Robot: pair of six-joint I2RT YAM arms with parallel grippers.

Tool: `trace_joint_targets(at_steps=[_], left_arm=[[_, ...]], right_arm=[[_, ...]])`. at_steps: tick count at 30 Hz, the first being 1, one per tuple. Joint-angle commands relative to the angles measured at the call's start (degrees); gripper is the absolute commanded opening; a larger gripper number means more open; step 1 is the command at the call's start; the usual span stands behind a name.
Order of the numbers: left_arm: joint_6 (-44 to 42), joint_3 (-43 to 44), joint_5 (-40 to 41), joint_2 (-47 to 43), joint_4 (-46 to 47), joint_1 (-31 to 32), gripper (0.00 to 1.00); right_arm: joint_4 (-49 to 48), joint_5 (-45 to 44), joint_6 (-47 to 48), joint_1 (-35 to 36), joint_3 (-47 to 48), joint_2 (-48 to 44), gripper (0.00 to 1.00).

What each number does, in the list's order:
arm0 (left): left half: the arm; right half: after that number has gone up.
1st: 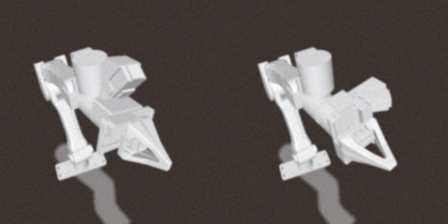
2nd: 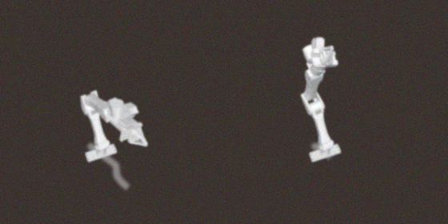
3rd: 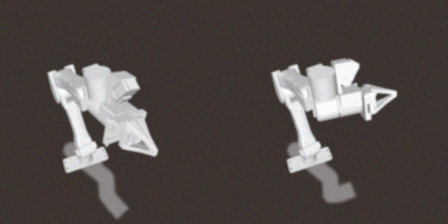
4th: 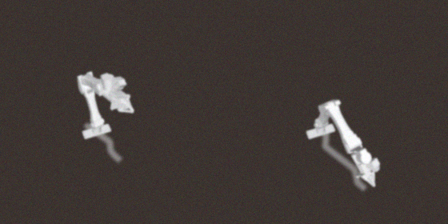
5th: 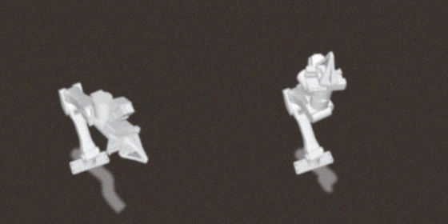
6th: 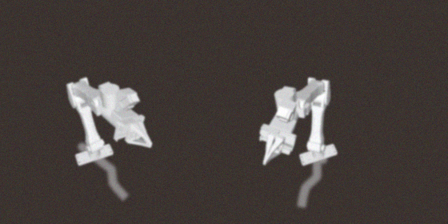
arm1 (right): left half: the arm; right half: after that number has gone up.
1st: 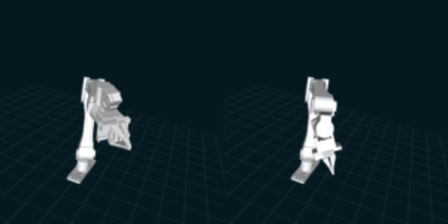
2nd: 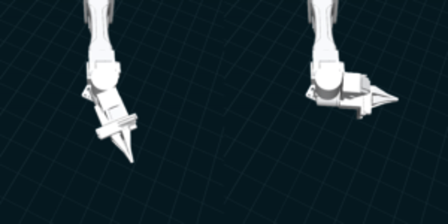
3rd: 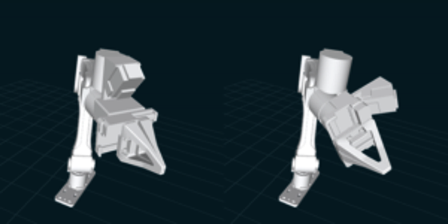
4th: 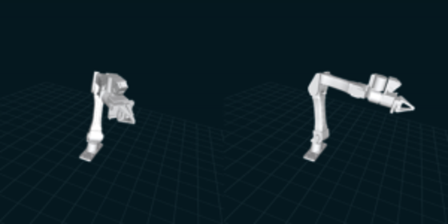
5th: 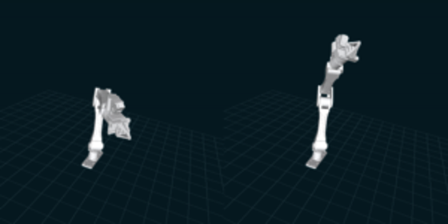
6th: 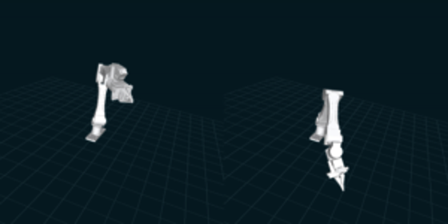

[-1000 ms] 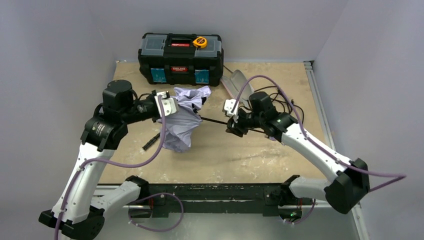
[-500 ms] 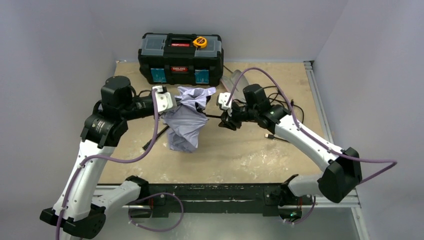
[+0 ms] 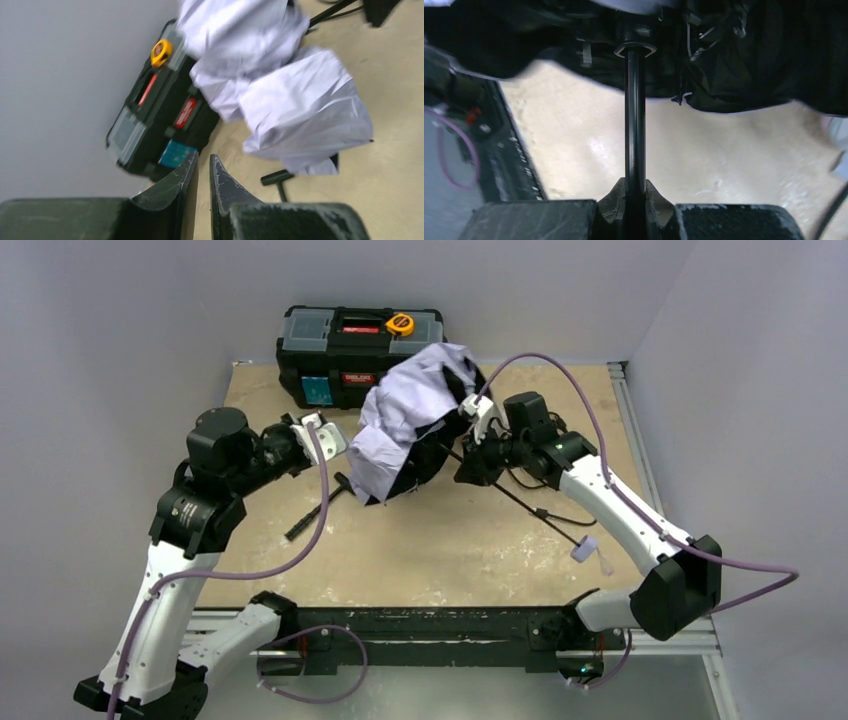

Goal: Open the umbrella

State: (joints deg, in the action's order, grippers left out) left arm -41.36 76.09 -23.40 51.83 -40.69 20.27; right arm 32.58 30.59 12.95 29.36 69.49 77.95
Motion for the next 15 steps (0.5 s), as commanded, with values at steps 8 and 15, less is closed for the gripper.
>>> trace_joint_targets(at_steps=[8,15], left_arm=[[-2.62,-2.09,-14.31,-8.01,-0.48,-0.5,0.75],[-10.74,-3.41,-6.91,-2.18,5.37,13.25,0.61]], right_arm=[[-12.75,18.43,-37.37,-1.55,0.0,2.02,0.0],[-13.24,26.63,-44.59,-1.47,5.17,6.94,0.0]])
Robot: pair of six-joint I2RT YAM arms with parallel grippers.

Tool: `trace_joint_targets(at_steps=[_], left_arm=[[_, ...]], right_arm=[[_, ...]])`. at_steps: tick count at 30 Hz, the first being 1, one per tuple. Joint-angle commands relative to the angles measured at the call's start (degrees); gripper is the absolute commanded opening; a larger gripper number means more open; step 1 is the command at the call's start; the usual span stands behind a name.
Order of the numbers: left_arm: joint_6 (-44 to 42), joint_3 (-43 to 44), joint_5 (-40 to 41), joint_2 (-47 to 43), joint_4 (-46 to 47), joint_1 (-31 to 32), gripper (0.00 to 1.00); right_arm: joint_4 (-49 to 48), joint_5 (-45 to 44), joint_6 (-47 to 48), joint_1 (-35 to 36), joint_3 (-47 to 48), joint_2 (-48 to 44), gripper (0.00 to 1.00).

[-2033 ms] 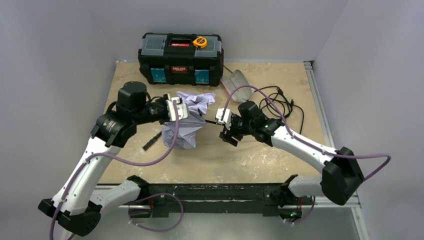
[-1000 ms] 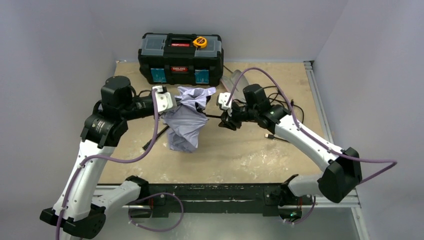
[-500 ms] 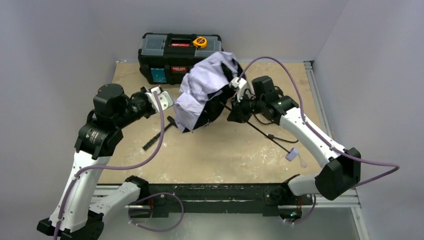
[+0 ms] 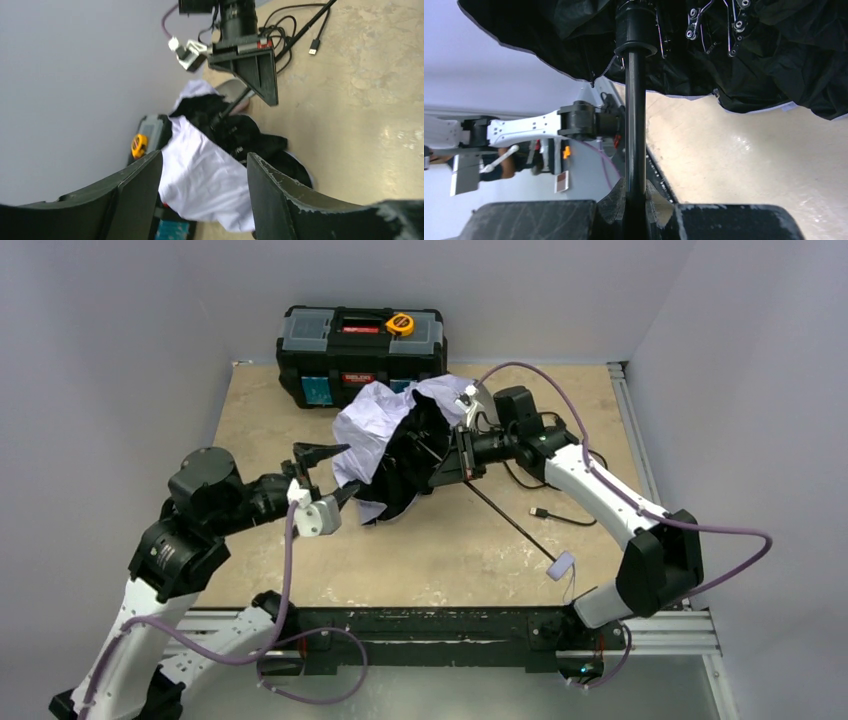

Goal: Open the umbrella

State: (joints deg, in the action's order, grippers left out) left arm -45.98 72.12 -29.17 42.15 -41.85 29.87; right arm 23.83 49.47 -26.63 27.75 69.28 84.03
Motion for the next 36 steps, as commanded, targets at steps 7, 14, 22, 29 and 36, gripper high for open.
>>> trace_joint_targets(at_steps=[7,14,22,29,36], left_arm=[[-17.73,7.07,3.55,22.21,6.73,10.57,0.56],[-27.02,5.88,16.29,30.03,10.05,13.89,0.56],[-32.24,-1.78,25.38,32.44,17.69,13.84,0.45],[-29.96,-3.21,26.62,32.97,19.01,12.87,0.12],[-25.22,-3.6,15.53,27.79,16.03,8.42,0.0]], right_arm=[[2.09,9.36,-0.24,0.04,11.61,4.75,0.0],[3.95,11.66,2.34,0.11,12.58,5.2,0.0],[3.93,13.13,3.08,0.13,11.61,3.87,0.0],[3.45,14.98,3.62,0.13,11.64,3.17,0.0],[-0.25,18.34,2.1,-0.61,13.63,2.28,0.59]])
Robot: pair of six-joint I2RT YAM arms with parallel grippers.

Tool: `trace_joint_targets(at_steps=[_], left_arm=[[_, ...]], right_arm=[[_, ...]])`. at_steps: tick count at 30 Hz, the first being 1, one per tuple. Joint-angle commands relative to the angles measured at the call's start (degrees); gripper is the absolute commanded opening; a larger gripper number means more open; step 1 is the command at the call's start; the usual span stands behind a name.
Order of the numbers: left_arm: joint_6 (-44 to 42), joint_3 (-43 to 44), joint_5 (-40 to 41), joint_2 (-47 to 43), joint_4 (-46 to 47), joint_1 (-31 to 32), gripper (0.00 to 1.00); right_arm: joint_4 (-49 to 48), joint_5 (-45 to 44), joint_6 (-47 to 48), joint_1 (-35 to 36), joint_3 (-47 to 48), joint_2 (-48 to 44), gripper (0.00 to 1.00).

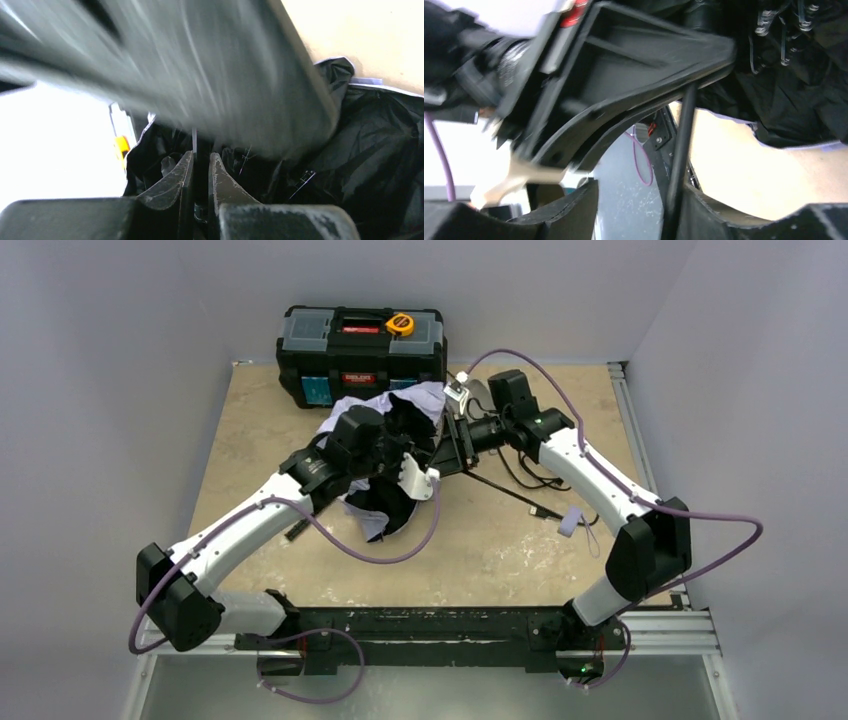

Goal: Open the umbrella

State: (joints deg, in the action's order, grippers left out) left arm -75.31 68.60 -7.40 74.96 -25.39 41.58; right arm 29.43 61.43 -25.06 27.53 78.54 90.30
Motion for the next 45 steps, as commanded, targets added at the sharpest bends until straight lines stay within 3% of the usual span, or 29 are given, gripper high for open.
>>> trace_joint_targets(at_steps=[1,4,9,12,14,19,24,29,38,45], left_arm=[[4.47,-0.47,-8.63,-6.21,-1.1,-3.86,0.0],[4.06,-1.55,-14.88,-9.4,-3.68,-4.3,0.0],[5.43,-1.07,-23.98,-12.16,-4.91,-4.15,0.0],[16.88,4.1,-26.3,-11.1,-5.46,-5.3,0.0],[29.0,8.26,-30.29,-10.26,-5.07,-8.93,0.0],[66.28,13.05,-39.35,-8.97,5.88,-22.26,0.0],[77.9,11.34,-40.24,-7.19,13.67,-22.7,0.0],[80.89,11.18,-39.65,-5.63,16.17,-22.18,0.0],[76.99,9.45,-40.94,-5.26,14.01,-16.44,0.0],[80.55,9.1,-40.39,-3.85,16.63,-15.66,0.0]], right_arm=[[-8.13,6.2,-0.79,-1.17,5.61,-3.99,0.65],[-17.84,6.26,-9.36,-3.94,10.09,-2.72,0.76],[-32.82,-0.19,-19.07,-8.78,17.86,-0.36,0.8],[-35.68,-9.41,-16.5,-14.79,17.98,-2.05,0.82],[-38.26,-13.27,-17.13,-19.87,16.35,-3.17,0.84],[-33.91,-11.46,-12.69,-27.33,13.86,-4.83,0.82],[-39.17,-10.93,-8.53,-23.58,2.61,-12.97,0.81],[-42.6,-13.95,-1.58,-14.65,-0.25,-16.81,0.83],[-51.04,-16.33,-2.51,-3.67,6.21,-12.08,0.85],[-60.07,-19.83,-7.33,-0.63,6.53,-10.72,0.74]])
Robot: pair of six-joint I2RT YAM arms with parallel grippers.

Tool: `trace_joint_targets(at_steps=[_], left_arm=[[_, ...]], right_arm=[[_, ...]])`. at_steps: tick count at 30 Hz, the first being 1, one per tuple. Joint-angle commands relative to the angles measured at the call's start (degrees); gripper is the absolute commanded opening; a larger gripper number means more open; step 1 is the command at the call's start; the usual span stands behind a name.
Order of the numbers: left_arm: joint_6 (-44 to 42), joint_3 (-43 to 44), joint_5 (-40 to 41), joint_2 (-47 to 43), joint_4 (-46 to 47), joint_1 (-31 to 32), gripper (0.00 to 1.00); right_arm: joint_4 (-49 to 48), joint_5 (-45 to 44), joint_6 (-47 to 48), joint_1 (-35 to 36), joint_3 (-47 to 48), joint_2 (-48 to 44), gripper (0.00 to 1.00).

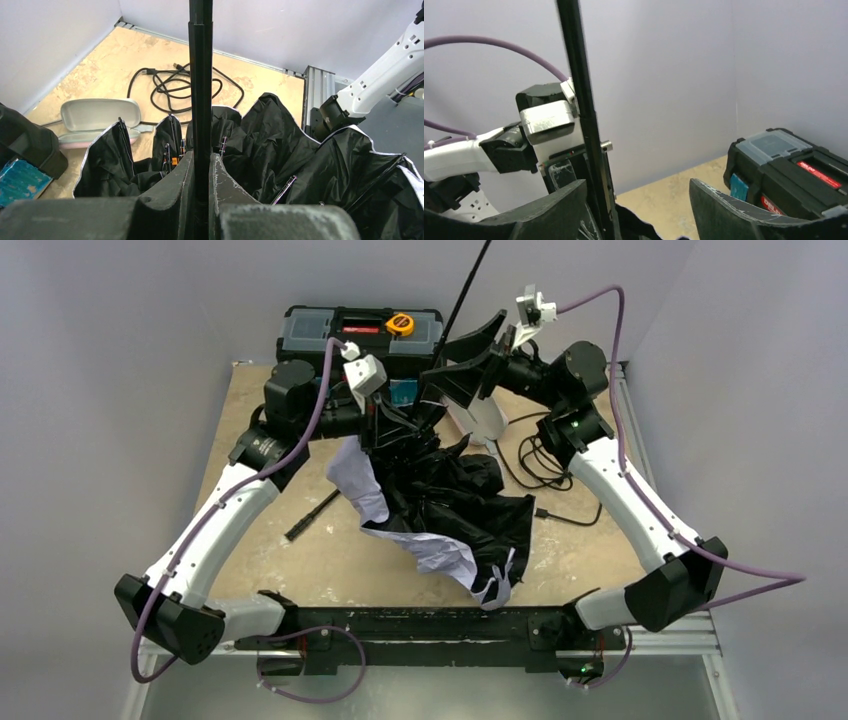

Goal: Open the umbrella

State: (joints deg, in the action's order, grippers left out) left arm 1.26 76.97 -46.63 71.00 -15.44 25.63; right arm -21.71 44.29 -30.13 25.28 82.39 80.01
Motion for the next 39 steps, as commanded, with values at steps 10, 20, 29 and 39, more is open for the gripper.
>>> trace_joint_targets(at_steps=[10,20,29,39], left_arm=[[-6.99,0.29,0.85,-0.91,-4.78,2.82,0.19],[-30.05,-14.0,6.94,-3.47,-18.97,-3.66,0.58],[-40.44,-20.24,13.46,0.88,-20.33,-5.94,0.77],[-38.06,-22.71,7.55,-7.48,-9.33,-7.11,0.74]], right_arm=[[-10.74,-5.52,-4.02,2.99,4.59,0.11,0.0],[4.43,-8.92,19.22,2.98,3.03,-4.65,0.0],[11.74,-7.92,42.92,3.01,-9.0,-7.18,0.0],[1.84,-5.25,50.64,3.01,-27.78,-9.91,0.0]])
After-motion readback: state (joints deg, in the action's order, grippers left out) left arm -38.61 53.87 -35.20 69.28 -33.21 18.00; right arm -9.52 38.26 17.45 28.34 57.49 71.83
